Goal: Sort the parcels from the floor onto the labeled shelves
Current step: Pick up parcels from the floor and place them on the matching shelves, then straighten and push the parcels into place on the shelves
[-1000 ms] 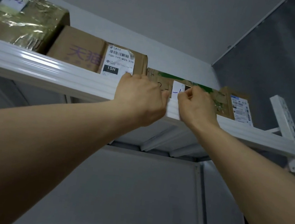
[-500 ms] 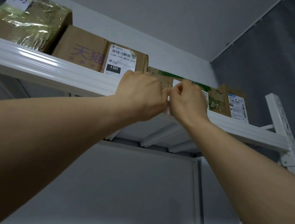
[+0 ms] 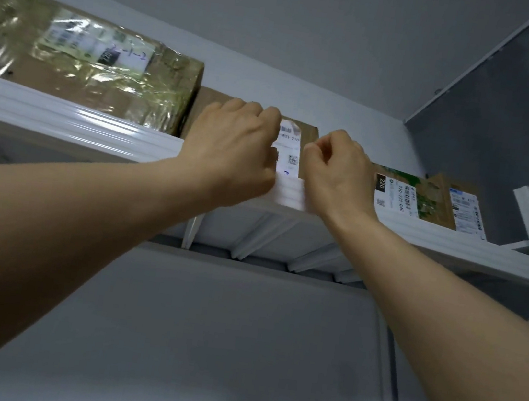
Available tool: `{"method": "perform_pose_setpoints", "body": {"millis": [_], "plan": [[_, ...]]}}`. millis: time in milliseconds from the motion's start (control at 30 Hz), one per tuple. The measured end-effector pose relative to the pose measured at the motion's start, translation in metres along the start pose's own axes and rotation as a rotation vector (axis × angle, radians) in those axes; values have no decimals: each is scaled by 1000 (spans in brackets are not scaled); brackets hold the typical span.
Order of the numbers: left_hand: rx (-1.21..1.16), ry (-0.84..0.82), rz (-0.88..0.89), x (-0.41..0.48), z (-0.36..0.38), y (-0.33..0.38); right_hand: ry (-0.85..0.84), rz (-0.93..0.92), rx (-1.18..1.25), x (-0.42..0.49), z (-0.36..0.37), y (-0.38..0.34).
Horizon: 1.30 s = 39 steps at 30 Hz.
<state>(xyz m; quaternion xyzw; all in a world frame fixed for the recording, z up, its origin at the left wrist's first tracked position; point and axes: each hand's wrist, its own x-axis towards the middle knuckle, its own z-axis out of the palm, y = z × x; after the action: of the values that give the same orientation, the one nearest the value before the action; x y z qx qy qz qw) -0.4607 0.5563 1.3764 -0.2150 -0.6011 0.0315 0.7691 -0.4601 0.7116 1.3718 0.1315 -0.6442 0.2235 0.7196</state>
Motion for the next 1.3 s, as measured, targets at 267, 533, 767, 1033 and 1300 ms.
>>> {"method": "perform_pose_setpoints", "body": {"millis": [267, 533, 767, 1033, 1300], "plan": [[-45, -2, -7, -70, -57, -79, -2, 36, 208, -50, 11, -49], [-120, -19, -76, -146, -124, -130, -125, 149, 313, -120, 26, -95], [-108, -150, -116, -205, -176, -162, -263, 209, 349, -169, 38, -148], [-128, -337, -275, -271, -227, -192, -509, 333, 441, -228, 44, -197], [-194, -627, -444, -390, -237, -188, -778, 476, 554, -312, 80, -234]]}}
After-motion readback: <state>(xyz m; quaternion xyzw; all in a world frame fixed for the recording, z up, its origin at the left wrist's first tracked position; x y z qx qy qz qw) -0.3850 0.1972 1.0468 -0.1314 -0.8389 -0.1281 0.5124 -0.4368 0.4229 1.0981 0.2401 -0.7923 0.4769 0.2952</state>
